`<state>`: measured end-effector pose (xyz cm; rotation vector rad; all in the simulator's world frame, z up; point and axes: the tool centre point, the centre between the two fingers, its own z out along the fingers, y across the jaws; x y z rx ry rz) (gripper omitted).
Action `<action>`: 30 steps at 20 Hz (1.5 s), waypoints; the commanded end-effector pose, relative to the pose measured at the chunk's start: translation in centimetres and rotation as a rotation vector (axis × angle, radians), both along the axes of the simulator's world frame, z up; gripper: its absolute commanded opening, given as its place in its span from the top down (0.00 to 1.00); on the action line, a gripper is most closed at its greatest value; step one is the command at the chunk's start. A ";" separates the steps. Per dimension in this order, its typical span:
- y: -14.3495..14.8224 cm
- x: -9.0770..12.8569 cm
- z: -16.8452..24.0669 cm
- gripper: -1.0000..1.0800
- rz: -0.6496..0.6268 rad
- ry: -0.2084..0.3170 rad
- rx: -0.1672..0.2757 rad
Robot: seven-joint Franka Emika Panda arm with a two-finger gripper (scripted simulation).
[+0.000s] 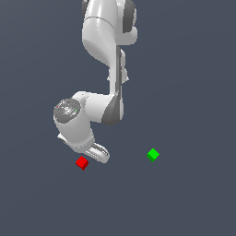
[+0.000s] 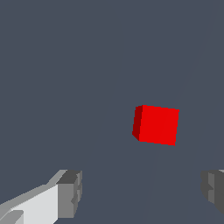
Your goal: Stack the red cube on top of the green cube.
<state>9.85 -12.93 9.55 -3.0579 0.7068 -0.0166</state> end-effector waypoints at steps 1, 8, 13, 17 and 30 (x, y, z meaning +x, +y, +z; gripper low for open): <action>-1.2 0.6 -0.8 0.04 -0.038 0.003 0.000; -3.5 1.3 -2.2 0.04 -0.105 0.009 0.000; -4.2 1.5 -2.5 0.04 -0.123 0.011 0.000; -4.2 1.5 -2.6 0.04 -0.123 0.011 0.000; -4.2 1.4 -7.6 0.04 -0.126 0.011 0.000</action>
